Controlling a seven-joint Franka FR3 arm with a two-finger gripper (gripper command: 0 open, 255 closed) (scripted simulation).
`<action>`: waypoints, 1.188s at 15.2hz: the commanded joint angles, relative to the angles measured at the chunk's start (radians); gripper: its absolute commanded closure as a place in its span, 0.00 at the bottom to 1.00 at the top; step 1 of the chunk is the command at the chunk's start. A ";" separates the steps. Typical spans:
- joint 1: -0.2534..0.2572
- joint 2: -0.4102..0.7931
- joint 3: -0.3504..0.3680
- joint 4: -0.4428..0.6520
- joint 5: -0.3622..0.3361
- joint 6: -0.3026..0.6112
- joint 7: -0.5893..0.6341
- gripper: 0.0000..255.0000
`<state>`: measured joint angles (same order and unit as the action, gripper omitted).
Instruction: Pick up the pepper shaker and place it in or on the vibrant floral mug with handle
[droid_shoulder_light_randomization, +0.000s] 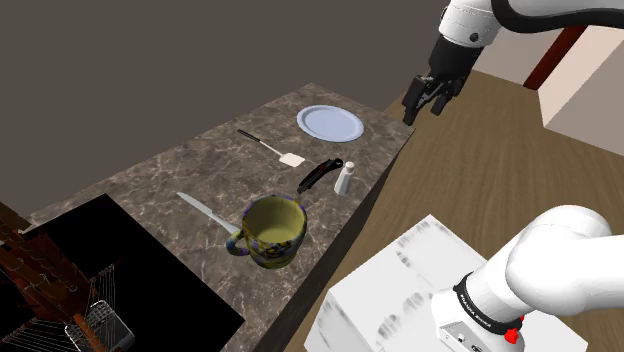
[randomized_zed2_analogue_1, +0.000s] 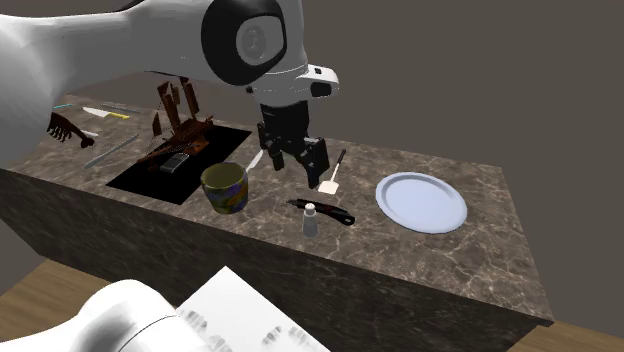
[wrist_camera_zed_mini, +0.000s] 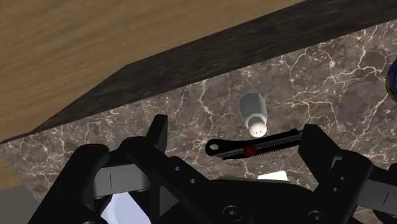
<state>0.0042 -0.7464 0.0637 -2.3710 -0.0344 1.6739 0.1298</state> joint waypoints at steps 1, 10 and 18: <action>0.000 0.000 0.000 0.000 0.000 0.000 0.000 0.00; 0.009 0.164 0.066 -0.153 0.005 0.363 0.084 0.00; -0.009 0.401 0.131 -0.179 -0.038 0.660 0.178 0.00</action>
<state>0.0008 -0.3698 0.1927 -2.5505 -0.0647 2.3049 0.3030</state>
